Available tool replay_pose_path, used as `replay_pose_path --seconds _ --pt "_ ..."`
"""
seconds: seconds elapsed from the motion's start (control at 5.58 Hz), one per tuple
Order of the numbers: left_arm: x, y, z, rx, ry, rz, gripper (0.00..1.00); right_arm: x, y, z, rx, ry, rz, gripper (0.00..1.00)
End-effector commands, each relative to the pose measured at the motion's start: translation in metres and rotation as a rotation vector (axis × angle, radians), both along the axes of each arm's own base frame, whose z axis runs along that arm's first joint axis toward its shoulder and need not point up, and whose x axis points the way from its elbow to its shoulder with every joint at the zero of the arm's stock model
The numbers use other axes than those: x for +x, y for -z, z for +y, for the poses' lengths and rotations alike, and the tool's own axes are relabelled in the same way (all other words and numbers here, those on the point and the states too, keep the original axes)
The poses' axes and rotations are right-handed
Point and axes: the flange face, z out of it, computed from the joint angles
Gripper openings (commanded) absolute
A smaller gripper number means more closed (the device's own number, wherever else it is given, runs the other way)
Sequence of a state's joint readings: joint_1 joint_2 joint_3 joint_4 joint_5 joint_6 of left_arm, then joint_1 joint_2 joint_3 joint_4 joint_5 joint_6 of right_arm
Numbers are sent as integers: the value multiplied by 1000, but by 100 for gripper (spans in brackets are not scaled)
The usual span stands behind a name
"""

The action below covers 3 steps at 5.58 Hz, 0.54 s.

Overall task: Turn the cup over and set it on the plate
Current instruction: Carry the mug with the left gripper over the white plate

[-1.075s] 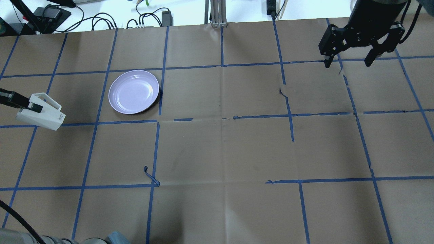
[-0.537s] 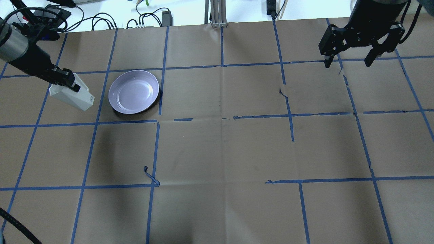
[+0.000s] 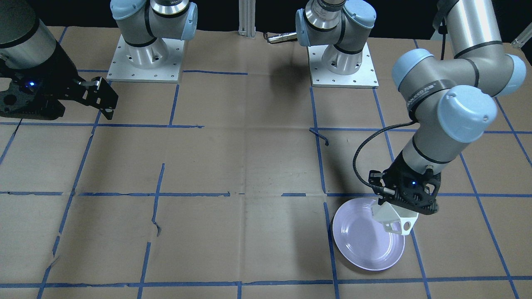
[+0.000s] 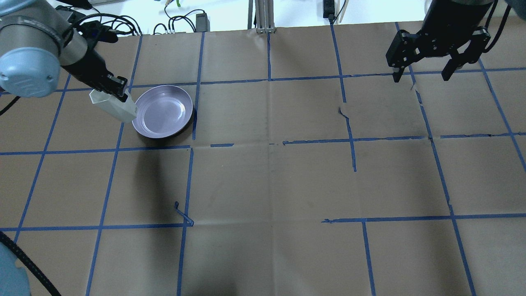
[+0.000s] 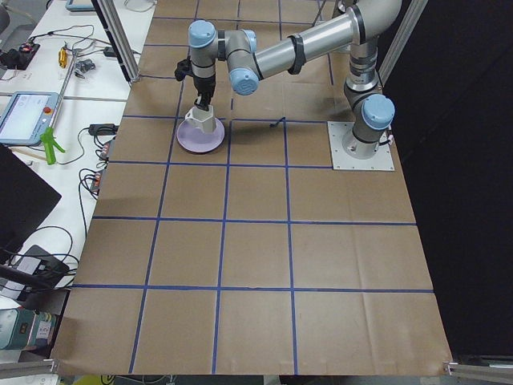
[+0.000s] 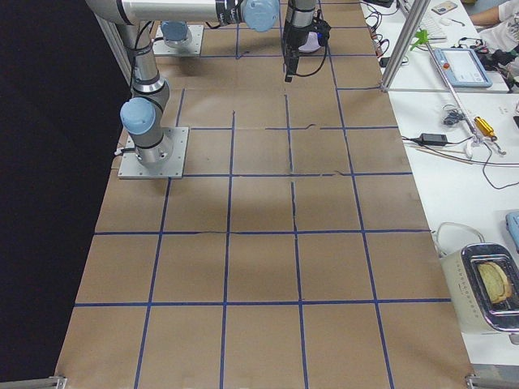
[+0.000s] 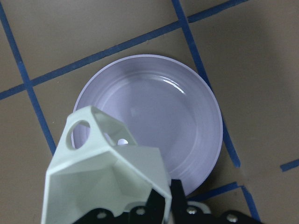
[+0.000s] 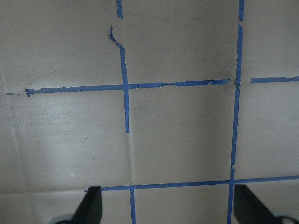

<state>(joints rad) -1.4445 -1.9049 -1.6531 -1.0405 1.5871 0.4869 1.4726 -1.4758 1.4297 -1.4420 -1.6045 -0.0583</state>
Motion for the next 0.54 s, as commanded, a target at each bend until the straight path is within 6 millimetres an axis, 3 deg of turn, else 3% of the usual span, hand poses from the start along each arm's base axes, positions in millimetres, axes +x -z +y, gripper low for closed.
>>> replay_pose_path --seconds 0.0,0.36 --pt "-19 47 1 -64 3 -76 0 0 0 0 0 0 0 100" --pt "-20 63 0 -41 -4 -62 0 0 0 0 0 0 0 100"
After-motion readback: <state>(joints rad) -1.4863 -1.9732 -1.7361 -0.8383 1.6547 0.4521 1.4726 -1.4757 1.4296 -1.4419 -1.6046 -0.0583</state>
